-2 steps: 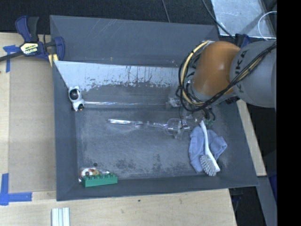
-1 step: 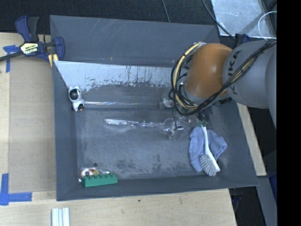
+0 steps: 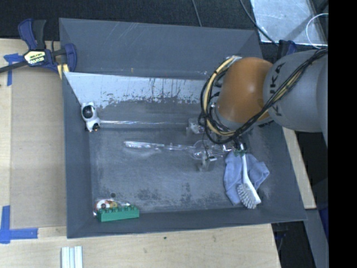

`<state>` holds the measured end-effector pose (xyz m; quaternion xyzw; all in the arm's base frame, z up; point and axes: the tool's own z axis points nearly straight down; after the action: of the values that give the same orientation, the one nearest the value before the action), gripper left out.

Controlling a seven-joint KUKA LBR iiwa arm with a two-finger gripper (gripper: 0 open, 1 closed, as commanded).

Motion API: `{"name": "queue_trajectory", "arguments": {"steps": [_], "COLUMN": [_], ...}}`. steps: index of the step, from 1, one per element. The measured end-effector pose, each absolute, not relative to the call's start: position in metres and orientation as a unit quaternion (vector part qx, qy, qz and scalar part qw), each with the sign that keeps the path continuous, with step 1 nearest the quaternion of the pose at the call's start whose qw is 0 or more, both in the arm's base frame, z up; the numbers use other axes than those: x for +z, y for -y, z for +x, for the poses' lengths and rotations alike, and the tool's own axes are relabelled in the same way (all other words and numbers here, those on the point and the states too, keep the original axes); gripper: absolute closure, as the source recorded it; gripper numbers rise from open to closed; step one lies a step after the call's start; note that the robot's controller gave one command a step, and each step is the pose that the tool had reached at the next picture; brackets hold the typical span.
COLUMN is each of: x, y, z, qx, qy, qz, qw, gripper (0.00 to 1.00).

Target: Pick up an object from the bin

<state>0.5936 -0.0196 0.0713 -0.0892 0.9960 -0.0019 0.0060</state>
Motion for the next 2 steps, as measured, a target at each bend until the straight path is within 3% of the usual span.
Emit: {"name": "queue_trajectory", "arguments": {"steps": [1,2], "x": [0.071,0.073], "y": [0.033,0.022], "z": [0.573,0.592], "qx": [-0.002,-0.002], "qy": [-0.999,-0.997], "qz": [-0.049,-0.083], "qw": [0.011,0.011], "gripper": [0.0,1.0]}}
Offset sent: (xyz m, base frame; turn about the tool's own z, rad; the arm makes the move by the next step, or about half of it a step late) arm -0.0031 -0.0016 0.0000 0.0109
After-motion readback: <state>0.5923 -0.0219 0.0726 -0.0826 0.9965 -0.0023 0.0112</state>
